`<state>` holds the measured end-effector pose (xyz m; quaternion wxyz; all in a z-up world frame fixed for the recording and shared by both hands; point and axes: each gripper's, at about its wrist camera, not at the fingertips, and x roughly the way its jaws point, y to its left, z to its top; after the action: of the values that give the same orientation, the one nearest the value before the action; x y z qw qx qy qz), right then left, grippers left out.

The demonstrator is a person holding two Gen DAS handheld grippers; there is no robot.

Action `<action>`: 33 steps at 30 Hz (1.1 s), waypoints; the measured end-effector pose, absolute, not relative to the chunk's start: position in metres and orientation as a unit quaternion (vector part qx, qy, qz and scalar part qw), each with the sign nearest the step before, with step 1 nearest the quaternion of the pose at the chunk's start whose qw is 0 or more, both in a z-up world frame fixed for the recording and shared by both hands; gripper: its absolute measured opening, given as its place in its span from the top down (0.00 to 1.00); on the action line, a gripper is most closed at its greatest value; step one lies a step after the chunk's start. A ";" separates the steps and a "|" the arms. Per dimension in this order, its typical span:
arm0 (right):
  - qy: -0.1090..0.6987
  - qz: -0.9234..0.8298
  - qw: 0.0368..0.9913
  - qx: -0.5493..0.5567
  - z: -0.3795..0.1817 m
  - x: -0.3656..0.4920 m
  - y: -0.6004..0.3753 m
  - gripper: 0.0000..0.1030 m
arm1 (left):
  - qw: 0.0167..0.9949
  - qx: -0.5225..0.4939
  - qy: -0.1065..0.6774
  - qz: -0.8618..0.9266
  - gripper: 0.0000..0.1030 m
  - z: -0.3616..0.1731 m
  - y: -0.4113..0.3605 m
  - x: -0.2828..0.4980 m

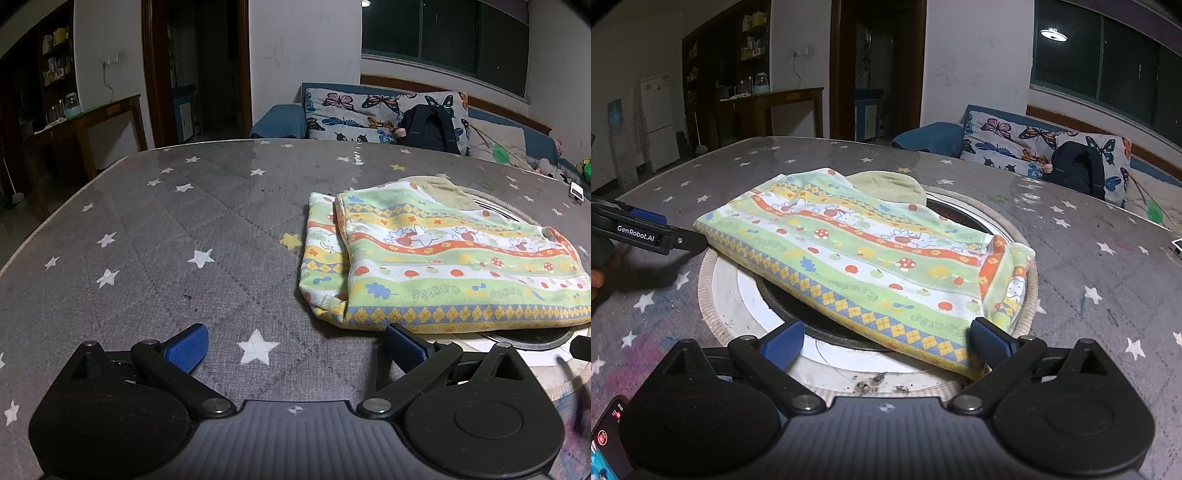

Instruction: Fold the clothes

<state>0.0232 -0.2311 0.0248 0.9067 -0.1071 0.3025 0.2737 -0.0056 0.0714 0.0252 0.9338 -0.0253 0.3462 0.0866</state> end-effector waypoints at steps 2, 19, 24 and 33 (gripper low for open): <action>0.303 0.274 0.906 -0.109 0.024 0.023 -0.231 0.00 | 0.935 -0.025 0.343 0.086 0.00 0.025 0.071 -0.006; 0.303 0.267 0.904 -0.141 0.021 0.021 -0.222 0.00 | 0.937 -0.025 0.337 0.087 0.00 0.023 0.070 -0.007; 0.302 0.266 0.904 -0.144 0.020 0.020 -0.222 0.00 | 0.937 -0.025 0.337 0.087 0.00 0.022 0.071 -0.007; 0.301 0.266 0.904 -0.146 0.020 0.021 -0.222 0.00 | 0.937 -0.025 0.337 0.086 0.00 0.023 0.069 -0.006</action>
<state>0.0209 -0.2219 0.0199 0.9041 -0.1458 0.3009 0.2660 -0.0063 0.0694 0.0235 0.9373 -0.0255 0.3367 0.0863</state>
